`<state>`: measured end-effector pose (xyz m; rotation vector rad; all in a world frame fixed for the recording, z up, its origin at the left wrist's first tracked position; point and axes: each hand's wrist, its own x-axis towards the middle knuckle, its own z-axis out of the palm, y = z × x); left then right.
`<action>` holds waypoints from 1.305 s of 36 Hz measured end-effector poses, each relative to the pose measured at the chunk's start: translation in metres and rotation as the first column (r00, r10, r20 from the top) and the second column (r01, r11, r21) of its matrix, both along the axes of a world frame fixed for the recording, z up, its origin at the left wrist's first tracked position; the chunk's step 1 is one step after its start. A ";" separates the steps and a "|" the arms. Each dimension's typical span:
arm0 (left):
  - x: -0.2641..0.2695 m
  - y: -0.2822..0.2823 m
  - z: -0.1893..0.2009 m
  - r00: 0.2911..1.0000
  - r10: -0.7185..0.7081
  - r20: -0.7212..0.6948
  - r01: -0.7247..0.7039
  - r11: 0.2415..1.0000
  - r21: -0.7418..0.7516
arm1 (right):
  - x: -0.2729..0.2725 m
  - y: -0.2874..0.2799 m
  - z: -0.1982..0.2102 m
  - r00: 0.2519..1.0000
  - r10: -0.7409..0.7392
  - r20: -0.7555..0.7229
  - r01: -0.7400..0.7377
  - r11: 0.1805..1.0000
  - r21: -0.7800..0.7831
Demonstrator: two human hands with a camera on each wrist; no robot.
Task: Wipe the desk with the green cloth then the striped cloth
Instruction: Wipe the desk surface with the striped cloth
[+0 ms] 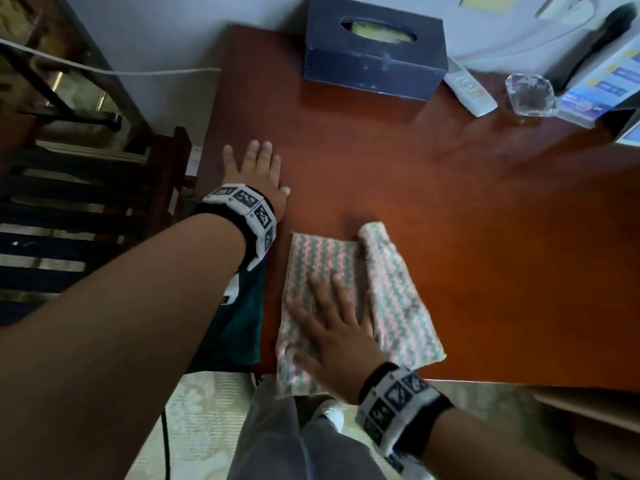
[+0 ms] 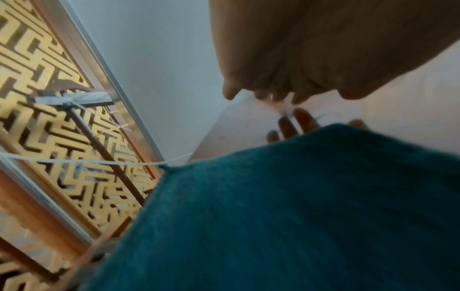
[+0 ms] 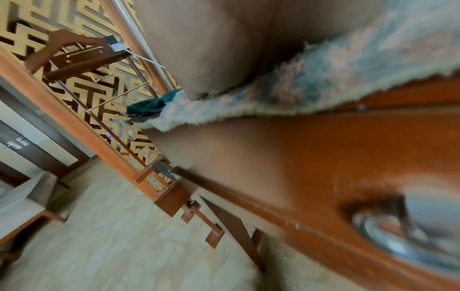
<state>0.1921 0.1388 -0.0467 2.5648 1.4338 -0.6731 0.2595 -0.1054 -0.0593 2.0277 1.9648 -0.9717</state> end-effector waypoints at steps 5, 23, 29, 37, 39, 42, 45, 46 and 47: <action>0.008 -0.038 -0.011 0.988 -0.090 0.129 0.088 0.996 0.022 | 0.007 -0.022 -0.001 1.000 -0.020 0.004 0.020 0.999 0.042; 0.014 -0.046 -0.023 0.998 -0.041 0.042 0.041 0.999 0.007 | 0.049 -0.040 0.000 0.914 -0.398 0.076 0.394 0.917 0.067; 0.012 -0.044 -0.026 0.997 -0.038 0.067 0.039 0.999 -0.012 | -0.016 -0.025 -0.009 0.979 -0.183 0.087 0.169 0.974 0.152; 0.014 -0.042 -0.025 0.997 -0.065 0.042 0.066 0.998 -0.021 | -0.006 -0.018 -0.007 0.982 -0.164 0.099 0.147 0.977 0.155; 0.014 -0.042 -0.024 0.999 -0.052 0.017 0.053 0.997 -0.049 | 0.009 -0.021 -0.011 0.973 -0.219 0.067 0.206 0.965 0.162; 0.015 -0.041 -0.021 0.999 -0.043 -0.004 0.042 0.997 -0.070 | 0.038 -0.026 -0.011 0.930 -0.340 0.142 0.317 0.934 0.164; 0.016 -0.039 -0.018 0.999 -0.052 -0.002 0.052 0.996 -0.074 | 0.065 -0.026 -0.012 0.878 -0.438 0.194 0.417 0.898 0.141; 0.017 -0.038 -0.015 0.998 -0.054 -0.021 0.052 0.995 -0.080 | 0.073 -0.026 -0.010 0.865 -0.458 0.203 0.440 0.889 0.128; 0.019 -0.036 -0.012 0.998 -0.055 -0.043 0.052 0.995 -0.082 | 0.079 -0.025 -0.008 0.860 -0.464 0.212 0.450 0.886 0.112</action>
